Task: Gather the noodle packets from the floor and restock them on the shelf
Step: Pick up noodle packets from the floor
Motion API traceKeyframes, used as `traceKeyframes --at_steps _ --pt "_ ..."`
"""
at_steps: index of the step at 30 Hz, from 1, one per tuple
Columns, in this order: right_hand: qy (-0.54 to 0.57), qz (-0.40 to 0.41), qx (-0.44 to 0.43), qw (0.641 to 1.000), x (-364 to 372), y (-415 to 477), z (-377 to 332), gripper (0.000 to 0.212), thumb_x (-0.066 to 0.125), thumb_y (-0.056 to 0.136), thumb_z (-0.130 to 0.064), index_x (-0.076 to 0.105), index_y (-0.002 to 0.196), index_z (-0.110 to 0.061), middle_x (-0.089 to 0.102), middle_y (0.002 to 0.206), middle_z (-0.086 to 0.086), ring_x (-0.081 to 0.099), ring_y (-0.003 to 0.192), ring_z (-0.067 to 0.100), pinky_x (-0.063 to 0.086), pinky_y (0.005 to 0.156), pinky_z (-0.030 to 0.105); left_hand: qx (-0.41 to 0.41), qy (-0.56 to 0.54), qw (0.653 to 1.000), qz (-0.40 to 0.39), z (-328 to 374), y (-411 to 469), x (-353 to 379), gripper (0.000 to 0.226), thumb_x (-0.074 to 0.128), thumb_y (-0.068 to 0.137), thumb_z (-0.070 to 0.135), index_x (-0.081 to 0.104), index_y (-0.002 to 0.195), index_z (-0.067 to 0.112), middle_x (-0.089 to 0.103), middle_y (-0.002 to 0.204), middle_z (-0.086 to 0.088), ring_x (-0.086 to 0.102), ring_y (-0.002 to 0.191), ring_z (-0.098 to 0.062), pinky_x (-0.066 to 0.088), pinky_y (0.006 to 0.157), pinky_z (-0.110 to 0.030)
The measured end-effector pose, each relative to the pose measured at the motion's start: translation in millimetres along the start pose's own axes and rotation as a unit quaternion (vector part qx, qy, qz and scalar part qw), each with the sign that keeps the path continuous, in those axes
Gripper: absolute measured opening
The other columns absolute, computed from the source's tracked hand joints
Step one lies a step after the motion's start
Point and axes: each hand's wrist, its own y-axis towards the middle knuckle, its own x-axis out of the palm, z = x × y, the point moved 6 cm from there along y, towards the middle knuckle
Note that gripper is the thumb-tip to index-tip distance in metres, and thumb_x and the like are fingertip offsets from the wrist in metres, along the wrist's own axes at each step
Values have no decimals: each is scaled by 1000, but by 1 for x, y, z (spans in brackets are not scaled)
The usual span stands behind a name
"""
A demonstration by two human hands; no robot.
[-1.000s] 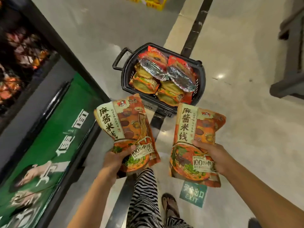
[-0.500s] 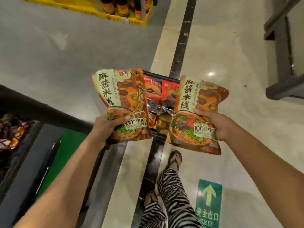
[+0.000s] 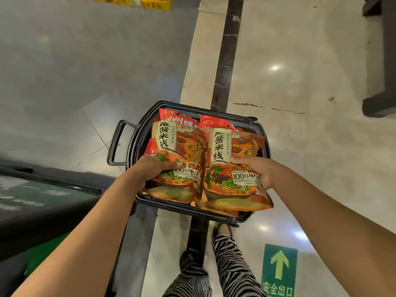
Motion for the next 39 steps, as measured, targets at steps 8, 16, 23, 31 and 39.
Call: traceKeyframes --at_steps 8,16,23,31,39 --pt "9 150 -41 988 -6 44 -33 123 97 35 -52 48 137 -6 62 129 13 63 111 30 52 96 48 -6 133 990 39 36 58 -16 54 86 67 51 59 99 16 65 89 -3 65 84 -23 53 80 -34" --pt "-38 165 -12 985 -3 74 -49 100 91 51 -51 54 135 -11 61 132 9 59 118 30 47 103 47 -44 263 963 -44 55 105 -17 130 76 18 86 61 124 12 66 117 -9 64 101 -29 51 95 -42" --pt "-172 304 -14 937 -16 83 -51 132 75 49 -81 23 150 -14 45 147 13 43 134 37 40 108 51 95 435 877 179 77 94 -28 135 72 58 81 3 156 20 24 154 -24 32 139 -45 32 110 -54" --pt "-136 271 -43 952 -19 85 -48 126 76 52 -78 27 149 -16 51 142 7 53 126 31 45 105 50 159 453 877 0 67 111 15 94 42 86 77 4 159 31 -7 166 -6 -6 152 -32 3 121 -46" --pt "-263 317 -43 910 -21 54 -60 121 58 61 -89 25 152 -16 35 151 17 28 141 38 29 114 51 193 398 892 92 74 99 -2 97 46 84 79 16 158 24 10 165 -14 10 151 -34 15 120 -53"
